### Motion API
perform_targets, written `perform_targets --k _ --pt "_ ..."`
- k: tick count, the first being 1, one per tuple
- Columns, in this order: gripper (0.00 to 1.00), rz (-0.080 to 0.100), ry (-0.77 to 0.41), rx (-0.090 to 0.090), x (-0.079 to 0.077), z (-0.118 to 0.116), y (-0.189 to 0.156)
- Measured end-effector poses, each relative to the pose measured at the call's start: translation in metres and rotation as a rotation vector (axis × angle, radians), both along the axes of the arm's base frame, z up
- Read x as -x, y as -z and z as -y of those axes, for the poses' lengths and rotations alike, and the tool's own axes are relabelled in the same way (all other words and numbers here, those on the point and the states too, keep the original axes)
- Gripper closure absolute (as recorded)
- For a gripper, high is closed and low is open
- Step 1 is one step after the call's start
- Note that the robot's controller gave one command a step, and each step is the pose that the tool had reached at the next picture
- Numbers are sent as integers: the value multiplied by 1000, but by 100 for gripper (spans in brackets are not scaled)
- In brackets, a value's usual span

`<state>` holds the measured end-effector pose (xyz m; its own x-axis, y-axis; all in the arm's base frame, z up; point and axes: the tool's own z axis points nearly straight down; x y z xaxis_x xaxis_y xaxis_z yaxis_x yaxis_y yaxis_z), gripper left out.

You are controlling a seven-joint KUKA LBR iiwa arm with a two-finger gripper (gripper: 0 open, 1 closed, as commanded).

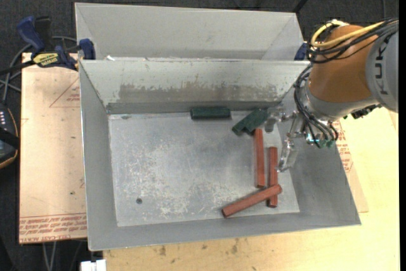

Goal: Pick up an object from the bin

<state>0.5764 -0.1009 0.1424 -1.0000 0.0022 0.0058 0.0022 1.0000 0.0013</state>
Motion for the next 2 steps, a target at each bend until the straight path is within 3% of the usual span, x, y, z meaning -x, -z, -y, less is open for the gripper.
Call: perform_targets --k 1,2 --pt "0 2 -157 -1 69 -6 53" --pt "0 6 19 -2 69 -53 70"
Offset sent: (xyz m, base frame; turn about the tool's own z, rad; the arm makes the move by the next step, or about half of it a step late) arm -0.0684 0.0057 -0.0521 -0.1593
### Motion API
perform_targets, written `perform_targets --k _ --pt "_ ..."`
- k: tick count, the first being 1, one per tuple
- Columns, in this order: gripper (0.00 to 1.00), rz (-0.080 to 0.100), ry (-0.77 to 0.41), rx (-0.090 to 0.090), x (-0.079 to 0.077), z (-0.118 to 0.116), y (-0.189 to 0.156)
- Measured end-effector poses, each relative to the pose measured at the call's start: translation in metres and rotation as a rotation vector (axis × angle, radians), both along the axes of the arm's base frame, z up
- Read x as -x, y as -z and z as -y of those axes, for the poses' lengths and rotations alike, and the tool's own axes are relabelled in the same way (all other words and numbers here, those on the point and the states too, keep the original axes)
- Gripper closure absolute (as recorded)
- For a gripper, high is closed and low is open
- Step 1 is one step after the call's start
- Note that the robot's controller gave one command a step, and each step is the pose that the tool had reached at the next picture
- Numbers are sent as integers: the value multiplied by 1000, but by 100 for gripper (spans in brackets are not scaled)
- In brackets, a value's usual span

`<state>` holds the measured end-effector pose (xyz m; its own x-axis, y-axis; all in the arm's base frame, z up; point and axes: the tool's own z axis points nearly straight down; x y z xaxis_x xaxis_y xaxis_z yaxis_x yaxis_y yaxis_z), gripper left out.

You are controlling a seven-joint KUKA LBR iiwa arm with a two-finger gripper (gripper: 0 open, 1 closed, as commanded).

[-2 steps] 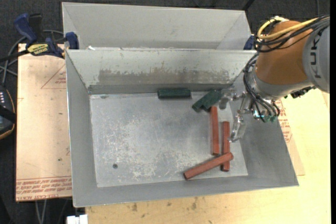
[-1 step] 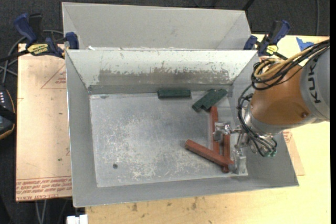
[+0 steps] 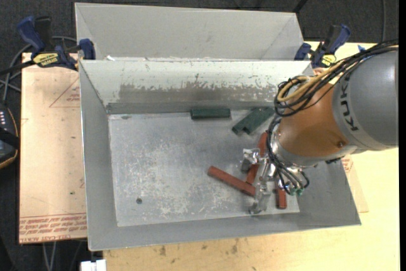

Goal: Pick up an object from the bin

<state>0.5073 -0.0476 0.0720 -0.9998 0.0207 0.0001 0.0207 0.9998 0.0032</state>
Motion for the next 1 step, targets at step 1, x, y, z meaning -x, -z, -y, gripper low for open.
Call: perform_targets --k 1 --pt "100 0 1 2 0 1 0"
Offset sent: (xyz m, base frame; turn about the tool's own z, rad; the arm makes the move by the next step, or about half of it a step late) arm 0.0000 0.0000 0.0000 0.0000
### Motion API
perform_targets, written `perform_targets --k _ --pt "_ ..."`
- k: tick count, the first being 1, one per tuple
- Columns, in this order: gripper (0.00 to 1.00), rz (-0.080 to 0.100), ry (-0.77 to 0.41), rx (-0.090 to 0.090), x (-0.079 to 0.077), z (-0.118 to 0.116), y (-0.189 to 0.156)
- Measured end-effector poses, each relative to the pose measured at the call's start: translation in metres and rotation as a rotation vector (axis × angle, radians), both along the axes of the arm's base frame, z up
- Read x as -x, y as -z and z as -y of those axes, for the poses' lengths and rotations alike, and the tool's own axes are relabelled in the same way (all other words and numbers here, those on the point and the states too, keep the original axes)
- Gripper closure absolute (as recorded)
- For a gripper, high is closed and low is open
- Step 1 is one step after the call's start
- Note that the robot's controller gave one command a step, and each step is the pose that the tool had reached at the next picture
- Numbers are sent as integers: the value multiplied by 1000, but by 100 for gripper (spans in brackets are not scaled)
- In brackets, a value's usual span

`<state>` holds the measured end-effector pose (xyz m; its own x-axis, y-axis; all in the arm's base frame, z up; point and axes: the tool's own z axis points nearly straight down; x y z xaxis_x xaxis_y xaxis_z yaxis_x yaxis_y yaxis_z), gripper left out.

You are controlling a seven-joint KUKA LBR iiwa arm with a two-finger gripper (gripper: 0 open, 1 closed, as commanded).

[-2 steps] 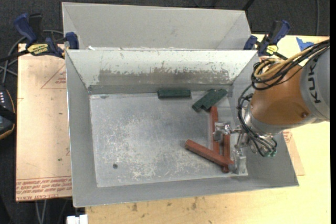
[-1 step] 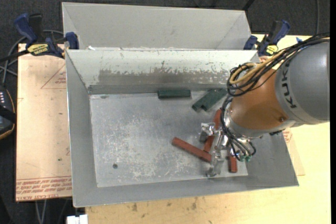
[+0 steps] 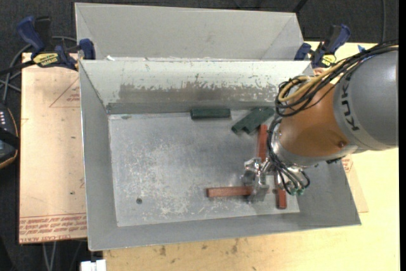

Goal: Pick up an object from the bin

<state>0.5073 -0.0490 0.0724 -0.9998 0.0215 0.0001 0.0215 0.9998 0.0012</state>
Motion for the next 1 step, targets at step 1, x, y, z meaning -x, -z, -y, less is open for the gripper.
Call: perform_targets --k 1 --pt "100 10 -53 3 10 24 -139"
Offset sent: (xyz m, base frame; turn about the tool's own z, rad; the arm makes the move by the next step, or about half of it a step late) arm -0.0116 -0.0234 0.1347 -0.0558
